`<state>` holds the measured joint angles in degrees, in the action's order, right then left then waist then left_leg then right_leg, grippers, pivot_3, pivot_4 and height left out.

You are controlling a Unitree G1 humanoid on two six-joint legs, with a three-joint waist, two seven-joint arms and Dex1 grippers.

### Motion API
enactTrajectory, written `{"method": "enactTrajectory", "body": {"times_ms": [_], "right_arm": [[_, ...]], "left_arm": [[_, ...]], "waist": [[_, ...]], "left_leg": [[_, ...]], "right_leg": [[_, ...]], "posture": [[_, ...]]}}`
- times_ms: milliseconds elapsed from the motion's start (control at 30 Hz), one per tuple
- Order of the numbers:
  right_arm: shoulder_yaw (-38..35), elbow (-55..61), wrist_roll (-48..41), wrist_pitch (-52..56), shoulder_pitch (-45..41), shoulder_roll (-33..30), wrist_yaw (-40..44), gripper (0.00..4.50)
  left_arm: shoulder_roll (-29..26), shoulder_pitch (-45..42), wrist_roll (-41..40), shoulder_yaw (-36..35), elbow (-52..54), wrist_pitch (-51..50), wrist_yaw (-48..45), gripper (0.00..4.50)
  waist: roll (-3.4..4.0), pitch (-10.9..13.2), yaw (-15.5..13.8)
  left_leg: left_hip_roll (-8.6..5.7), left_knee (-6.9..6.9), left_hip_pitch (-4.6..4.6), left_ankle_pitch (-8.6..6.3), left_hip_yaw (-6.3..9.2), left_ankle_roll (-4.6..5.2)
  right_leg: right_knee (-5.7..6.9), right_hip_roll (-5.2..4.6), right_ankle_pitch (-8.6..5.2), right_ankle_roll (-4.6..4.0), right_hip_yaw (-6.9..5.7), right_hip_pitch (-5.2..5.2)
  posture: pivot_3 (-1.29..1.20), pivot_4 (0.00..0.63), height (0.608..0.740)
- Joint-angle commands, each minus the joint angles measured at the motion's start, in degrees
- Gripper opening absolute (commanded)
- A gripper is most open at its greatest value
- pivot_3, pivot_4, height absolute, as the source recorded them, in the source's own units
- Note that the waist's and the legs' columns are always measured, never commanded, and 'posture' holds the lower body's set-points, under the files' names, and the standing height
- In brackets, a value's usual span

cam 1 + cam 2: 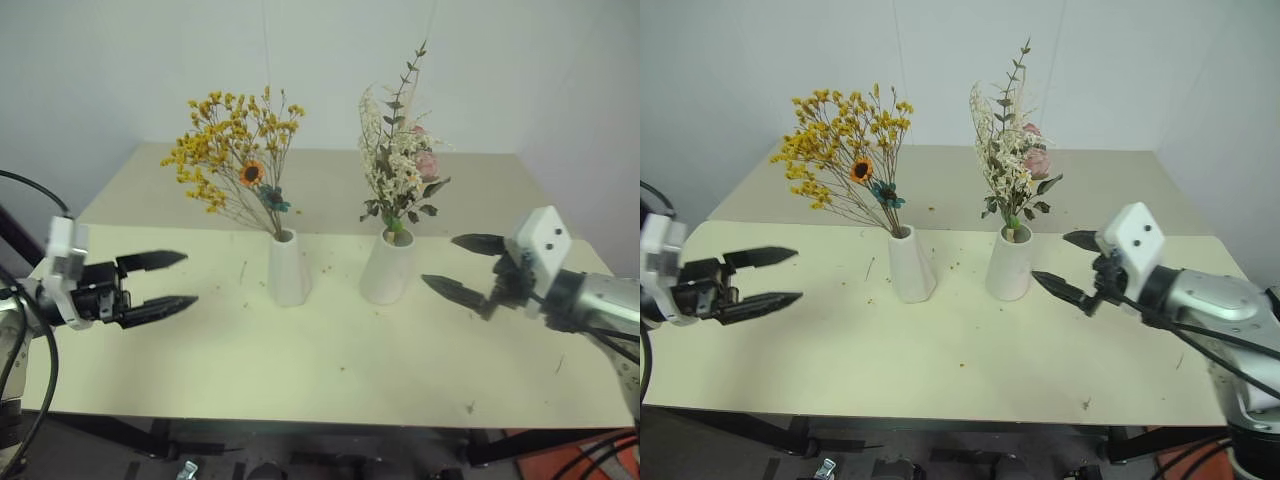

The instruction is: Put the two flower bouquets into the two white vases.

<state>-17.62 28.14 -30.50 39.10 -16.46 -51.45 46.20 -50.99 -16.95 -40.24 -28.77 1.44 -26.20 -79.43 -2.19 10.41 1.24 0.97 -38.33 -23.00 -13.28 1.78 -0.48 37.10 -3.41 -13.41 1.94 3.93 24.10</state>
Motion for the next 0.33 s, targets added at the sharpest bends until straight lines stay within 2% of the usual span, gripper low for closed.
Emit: {"method": "enactTrajectory", "body": {"times_ms": [33,333], "right_arm": [[-4.9,-2.5,0.7,-3.9,0.4,-2.8,2.5,4.50],[-10.7,-7.3,3.2,-5.8,2.9,-8.1,4.3,4.50]], "left_arm": [[1.3,-0.5,-2.6,-2.4,2.7,1.5,3.1,4.45],[3.1,-1.7,-2.0,1.7,3.8,3.2,5.8,4.45]], "waist": [[0.02,0.0,0.0],[0.01,0.0,0.3]], "left_leg": [[0.00,0.00,0.03,0.00,-0.01,0.00],[-0.02,0.03,0.04,0.00,-0.08,0.00]], "right_leg": [[0.00,0.00,0.00,0.00,0.02,-0.02],[-0.01,0.00,0.00,0.00,0.08,-0.02]], "posture": [[0.00,0.150,0.740],[0.00,0.150,0.740]]}}
